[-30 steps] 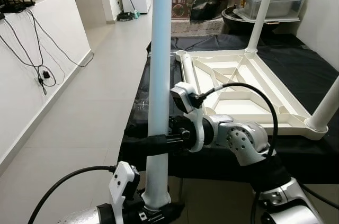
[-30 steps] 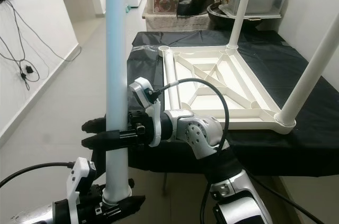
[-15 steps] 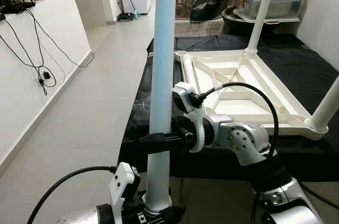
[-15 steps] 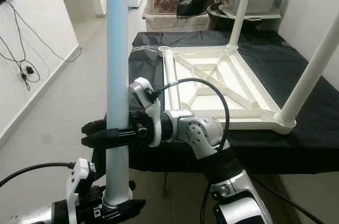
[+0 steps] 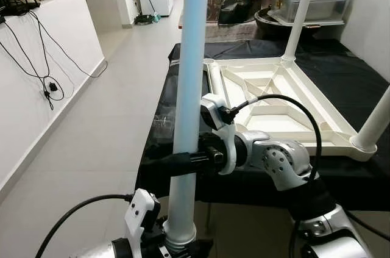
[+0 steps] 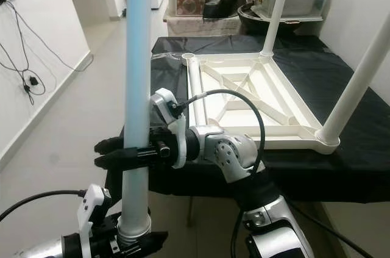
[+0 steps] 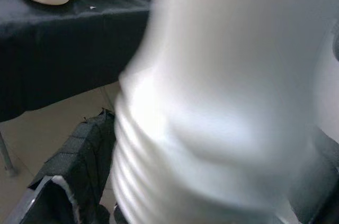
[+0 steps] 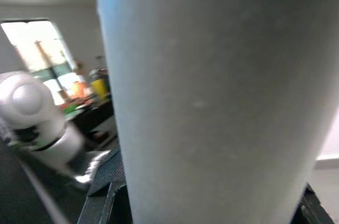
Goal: Building children table
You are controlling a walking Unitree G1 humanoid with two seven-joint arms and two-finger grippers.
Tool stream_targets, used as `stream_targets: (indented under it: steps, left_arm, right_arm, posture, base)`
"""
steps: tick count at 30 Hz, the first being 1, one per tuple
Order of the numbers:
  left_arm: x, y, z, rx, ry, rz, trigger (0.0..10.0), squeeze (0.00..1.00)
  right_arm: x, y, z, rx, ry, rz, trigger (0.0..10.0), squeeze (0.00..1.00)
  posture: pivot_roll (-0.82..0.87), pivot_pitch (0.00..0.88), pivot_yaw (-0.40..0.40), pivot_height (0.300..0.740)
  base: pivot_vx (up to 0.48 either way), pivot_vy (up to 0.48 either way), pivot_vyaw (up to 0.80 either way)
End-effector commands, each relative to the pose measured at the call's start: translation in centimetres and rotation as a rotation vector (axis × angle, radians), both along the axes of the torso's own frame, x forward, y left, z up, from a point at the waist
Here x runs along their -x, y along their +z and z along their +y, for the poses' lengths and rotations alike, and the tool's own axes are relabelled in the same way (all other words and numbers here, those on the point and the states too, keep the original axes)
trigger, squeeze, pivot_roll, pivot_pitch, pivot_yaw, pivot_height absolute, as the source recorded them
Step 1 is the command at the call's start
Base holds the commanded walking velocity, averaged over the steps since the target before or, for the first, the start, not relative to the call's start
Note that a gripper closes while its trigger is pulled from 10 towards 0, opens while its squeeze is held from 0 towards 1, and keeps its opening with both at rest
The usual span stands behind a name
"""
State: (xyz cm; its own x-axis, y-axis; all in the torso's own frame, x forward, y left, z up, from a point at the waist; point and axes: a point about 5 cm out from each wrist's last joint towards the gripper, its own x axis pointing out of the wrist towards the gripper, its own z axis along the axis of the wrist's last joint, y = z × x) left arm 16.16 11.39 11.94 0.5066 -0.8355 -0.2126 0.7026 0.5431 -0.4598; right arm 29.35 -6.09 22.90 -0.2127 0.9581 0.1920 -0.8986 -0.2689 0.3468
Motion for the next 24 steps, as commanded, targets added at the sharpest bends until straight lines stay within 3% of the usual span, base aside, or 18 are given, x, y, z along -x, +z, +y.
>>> stream_targets:
  steps: [1, 5, 7, 10, 12, 14, 15, 16, 19, 20, 22, 24]
  left_arm:
    - [0.0, 0.1, 0.3, -0.015, 0.054, -0.019, 10.0, 0.00]
    - [0.1, 0.0, 0.3, -0.017, 0.103, -0.034, 10.0, 0.00]
    - [-0.1, -0.1, 0.1, -0.029, 0.200, -0.060, 10.0, 0.00]
    - [-0.2, -0.2, 0.0, -0.043, 0.235, -0.077, 10.0, 0.00]
    - [-0.8, 0.0, 0.1, -0.069, 0.356, -0.130, 10.0, 0.00]
    - [-0.8, 0.0, 0.1, -0.069, 0.356, -0.130, 10.0, 0.00]
    - [-1.4, 0.3, 0.4, -0.097, 0.448, -0.169, 10.0, 0.00]
    - [-1.4, 0.3, 0.4, -0.097, 0.448, -0.169, 10.0, 0.00]
    - [-2.6, 1.1, 0.9, -0.163, 0.629, -0.257, 10.0, 0.00]
    - [-2.6, 1.1, 0.9, -0.163, 0.629, -0.257, 10.0, 0.00]
    - [-3.1, 1.7, 1.1, -0.180, 0.686, -0.299, 10.0, 0.00]
    - [-3.2, 1.9, 1.1, -0.187, 0.701, -0.312, 10.0, 0.00]
  right_arm:
    - [-1.6, 0.6, -1.3, -0.007, -0.113, -0.041, 0.0, 0.00]
    - [-3.1, 0.6, -2.9, 0.015, -0.242, -0.049, 0.0, 0.00]
    - [-4.2, 0.5, -4.2, 0.022, -0.360, -0.057, 0.0, 0.00]
    - [-4.5, 0.4, -4.6, 0.022, -0.401, -0.059, 0.0, 0.00]
    - [-6.2, 0.8, -5.4, 0.000, -0.644, -0.074, 0.0, 0.00]
    - [-6.2, 0.8, -5.4, 0.000, -0.644, -0.074, 0.0, 0.00]
    - [-7.1, 1.1, -5.8, -0.009, -0.814, -0.102, 0.0, 0.00]
    - [-7.1, 1.1, -5.8, -0.009, -0.814, -0.102, 0.0, 0.00]
    - [-8.2, 2.4, -6.4, -0.054, -1.158, -0.184, 0.0, 0.00]
    - [-8.2, 2.4, -6.4, -0.054, -1.158, -0.184, 0.0, 0.00]
    - [-8.2, 3.1, -6.5, -0.071, -1.304, -0.255, 0.0, 0.00]
    - [-8.1, 3.2, -6.5, -0.065, -1.349, -0.279, 0.0, 0.00]
  posture:
    - [0.09, 0.003, 0.023, 0.740]
    - [0.09, 0.002, 0.018, 0.740]
    - [0.09, 0.000, 0.013, 0.740]
    - [0.09, 0.000, 0.013, 0.740]
    - [0.09, 0.000, 0.013, 0.740]
    - [0.09, 0.000, 0.013, 0.740]
    - [0.09, 0.000, 0.014, 0.740]
    - [0.09, 0.000, 0.014, 0.740]
    - [0.09, 0.000, 0.014, 0.740]
    - [0.09, 0.000, 0.014, 0.740]
    - [0.09, 0.000, 0.014, 0.740]
    - [0.09, 0.000, 0.014, 0.740]
  base:
    - [0.000, 0.000, 0.00]
    - [0.000, 0.000, 0.00]
    - [0.000, 0.000, 0.00]
    - [0.000, 0.000, 0.00]
    - [0.000, 0.000, 0.00]
    - [0.000, 0.000, 0.00]
    - [0.000, 0.000, 0.00]
    - [0.000, 0.000, 0.00]
    - [0.000, 0.000, 0.00]
    - [0.000, 0.000, 0.00]
    - [0.000, 0.000, 0.00]
    - [0.000, 0.000, 0.00]
